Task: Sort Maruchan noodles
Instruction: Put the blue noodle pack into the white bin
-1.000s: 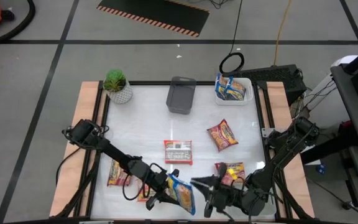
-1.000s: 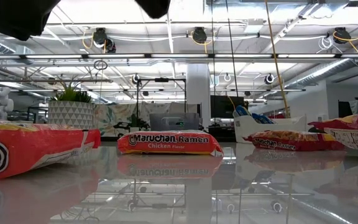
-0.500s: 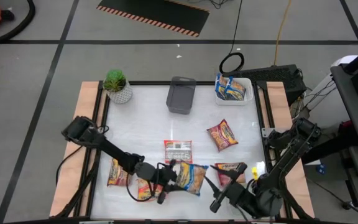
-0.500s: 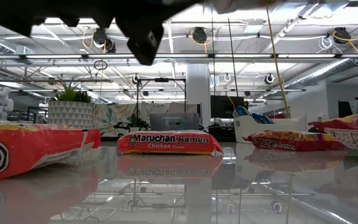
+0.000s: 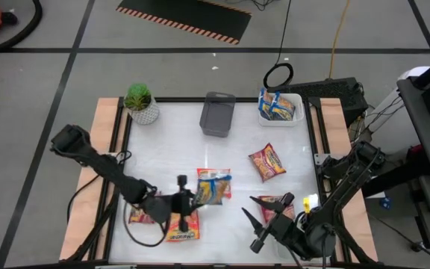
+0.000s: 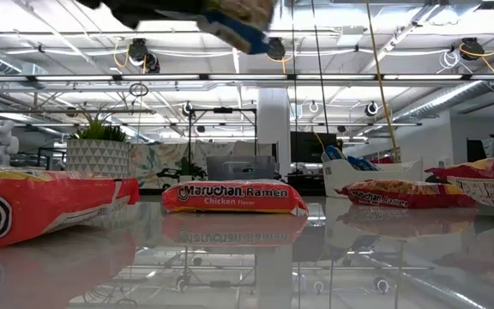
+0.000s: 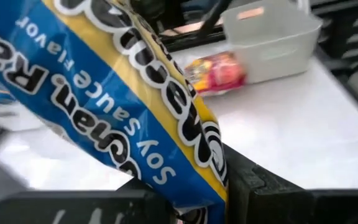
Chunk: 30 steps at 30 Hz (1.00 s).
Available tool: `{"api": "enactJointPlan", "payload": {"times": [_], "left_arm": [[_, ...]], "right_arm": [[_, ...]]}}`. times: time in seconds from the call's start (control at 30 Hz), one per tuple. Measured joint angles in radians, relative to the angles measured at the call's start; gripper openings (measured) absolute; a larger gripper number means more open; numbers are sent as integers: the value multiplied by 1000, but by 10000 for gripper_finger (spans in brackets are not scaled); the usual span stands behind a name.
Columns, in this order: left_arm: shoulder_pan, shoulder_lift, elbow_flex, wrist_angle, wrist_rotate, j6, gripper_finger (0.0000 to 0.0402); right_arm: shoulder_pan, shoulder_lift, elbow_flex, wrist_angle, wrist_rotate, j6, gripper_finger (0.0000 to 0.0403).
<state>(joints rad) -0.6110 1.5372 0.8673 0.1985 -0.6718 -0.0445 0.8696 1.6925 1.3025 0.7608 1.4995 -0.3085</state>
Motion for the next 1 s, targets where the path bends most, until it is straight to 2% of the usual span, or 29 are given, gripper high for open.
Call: {"api": "enactJointPlan", "payload": {"times": [0.13,0.27,0.4,0.53,0.7,0.87,1.0], "left_arm": [[-45,-56,0,-124,-133,57,81],[-80,-86,0,-201,-244,92,81],[-99,-86,0,-238,-285,133,81],[-106,-87,0,-279,-300,157,81],[-116,-86,0,-363,-351,168,81],[-128,-86,0,-416,-370,163,81],[-137,-86,0,-421,-385,166,81]], "right_arm": [[2,1,0,-84,-59,88,172],[-3,0,0,-92,-122,133,171],[-31,0,0,-127,-240,202,171],[-75,0,0,-200,-401,324,171],[-146,0,0,-316,-551,472,171],[-191,0,0,-391,-667,549,171],[-201,0,0,-402,-694,543,171]]}}
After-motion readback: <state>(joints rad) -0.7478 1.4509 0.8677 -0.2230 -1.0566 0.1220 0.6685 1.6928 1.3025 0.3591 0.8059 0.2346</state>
